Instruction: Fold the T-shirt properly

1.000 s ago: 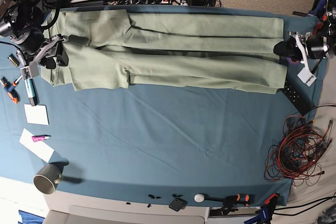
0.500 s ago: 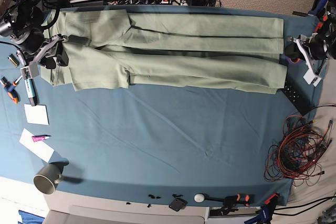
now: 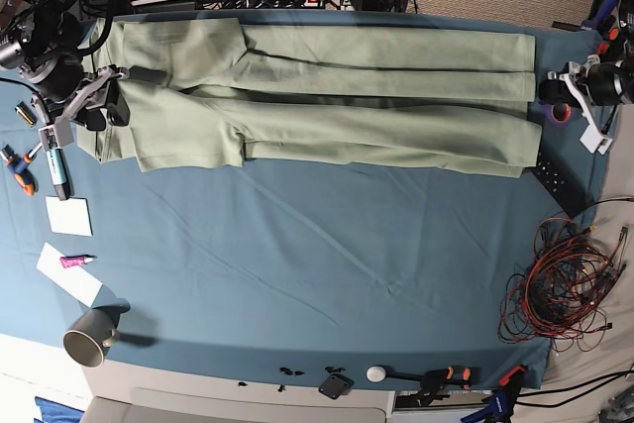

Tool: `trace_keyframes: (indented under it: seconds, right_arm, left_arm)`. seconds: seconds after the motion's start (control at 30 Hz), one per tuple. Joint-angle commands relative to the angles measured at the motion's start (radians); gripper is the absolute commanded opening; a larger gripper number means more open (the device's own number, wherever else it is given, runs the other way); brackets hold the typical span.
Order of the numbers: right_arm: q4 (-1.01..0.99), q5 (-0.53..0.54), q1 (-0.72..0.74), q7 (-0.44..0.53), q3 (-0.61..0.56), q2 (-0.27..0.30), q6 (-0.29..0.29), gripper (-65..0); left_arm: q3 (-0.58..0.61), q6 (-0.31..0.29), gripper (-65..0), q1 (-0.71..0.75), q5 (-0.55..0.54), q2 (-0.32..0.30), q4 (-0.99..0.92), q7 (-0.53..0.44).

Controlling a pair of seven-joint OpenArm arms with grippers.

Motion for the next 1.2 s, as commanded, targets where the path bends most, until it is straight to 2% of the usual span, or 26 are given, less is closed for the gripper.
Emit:
trace_keyframes:
  seconds: [0.0,0.07,0.13,0.2,0.33,0.47,0.67,0.87,0.93,1.03,1.17]
  right_arm:
    - [0.013,0.01,0.006,0.024,0.008,0.019,0.001,-37.4]
    - [0.013,0.01,0.006,0.024,0.008,0.019,0.001,-37.4]
    - [0.013,0.01,0.006,0.024,0.008,0.019,0.001,-37.4]
    - [0.013,0.01,0.006,0.023,0.008,0.019,0.001,-37.4]
    - [0.013,0.01,0.006,0.023,0.008,0.018,0.001,-37.4]
    - [0.013,0.01,0.006,0.023,0.008,0.008,0.001,-37.4]
    - [0.013,0.01,0.006,0.024,0.008,0.009,0.001,-37.4]
    - [0.013,0.01,0.006,0.026,0.008,0.009,0.001,-37.4]
    - [0.013,0.01,0.006,0.026,0.008,0.009,0.001,-37.4]
    - [0.013,0.01,0.006,0.026,0.008,0.009,0.001,-37.4]
    - [0.013,0.01,0.006,0.026,0.008,0.009,0.001,-37.4]
  left_arm:
    - [-0.009,-0.004,-65.0,-0.006,-0.015,-0.023,0.009,-0.003]
    - [-0.01,-0.004,-65.0,-0.006,-0.01,-0.023,0.009,-0.006]
    - [-0.01,0.005,-65.0,-0.006,0.057,-0.023,0.012,-0.036]
    - [-0.01,0.059,-65.0,-0.006,0.123,-0.023,0.02,-0.069]
    - [-0.01,0.069,-65.0,-0.006,0.145,-0.023,0.045,-0.072]
    - [-0.01,0.114,-65.0,-0.008,0.229,-0.023,0.056,-0.112]
    - [-0.01,0.121,-65.0,-0.01,0.275,-0.023,0.057,-0.14]
    - [-0.01,0.183,-65.0,-0.011,0.327,-0.023,0.057,-0.192]
    - [-0.01,0.183,-65.0,-0.011,0.317,-0.023,0.057,-0.194]
    - [-0.01,0.162,-65.0,-0.013,0.214,-0.023,0.057,-0.147]
    - [-0.019,0.001,-65.0,-0.032,-0.036,-0.023,0.057,0.0]
